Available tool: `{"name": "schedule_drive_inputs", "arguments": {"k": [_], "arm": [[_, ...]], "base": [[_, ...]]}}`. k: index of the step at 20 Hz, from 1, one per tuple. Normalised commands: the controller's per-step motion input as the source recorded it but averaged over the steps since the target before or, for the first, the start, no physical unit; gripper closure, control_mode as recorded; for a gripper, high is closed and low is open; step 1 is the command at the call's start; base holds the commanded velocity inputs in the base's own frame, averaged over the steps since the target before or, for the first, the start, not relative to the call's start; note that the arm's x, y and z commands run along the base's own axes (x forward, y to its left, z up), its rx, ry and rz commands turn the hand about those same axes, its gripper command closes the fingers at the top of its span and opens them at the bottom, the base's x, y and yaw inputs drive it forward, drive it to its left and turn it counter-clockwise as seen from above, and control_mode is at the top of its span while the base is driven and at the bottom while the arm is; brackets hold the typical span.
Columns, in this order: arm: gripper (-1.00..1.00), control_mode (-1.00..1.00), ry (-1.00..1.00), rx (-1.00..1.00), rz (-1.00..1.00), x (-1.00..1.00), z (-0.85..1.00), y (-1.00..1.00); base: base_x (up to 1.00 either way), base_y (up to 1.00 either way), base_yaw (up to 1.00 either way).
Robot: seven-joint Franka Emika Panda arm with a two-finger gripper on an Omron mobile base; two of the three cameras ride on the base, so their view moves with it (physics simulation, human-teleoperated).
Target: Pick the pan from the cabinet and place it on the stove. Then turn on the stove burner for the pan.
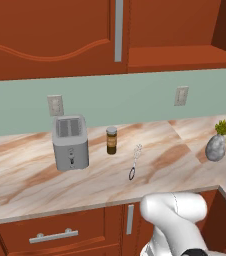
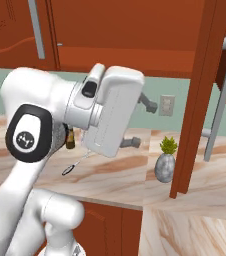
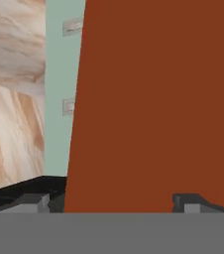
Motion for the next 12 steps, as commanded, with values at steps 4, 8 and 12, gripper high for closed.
{"name": "schedule_drive_inputs", "arguments": {"k": [4, 8, 12], "arm": [[-1.00, -1.00, -0.17, 0.00, 0.01, -0.20, -0.14, 1.00], [-1.00, -1.00, -0.23, 0.01, 0.07, -0.12, -0.03, 1.00], [-1.00, -1.00, -0.33, 0.10, 0.17, -0.08, 0.00, 1.00]], "base": [[0.00, 0.00, 0.00], [0.00, 0.00, 0.00], [0.00, 0.00, 0.00]]}}
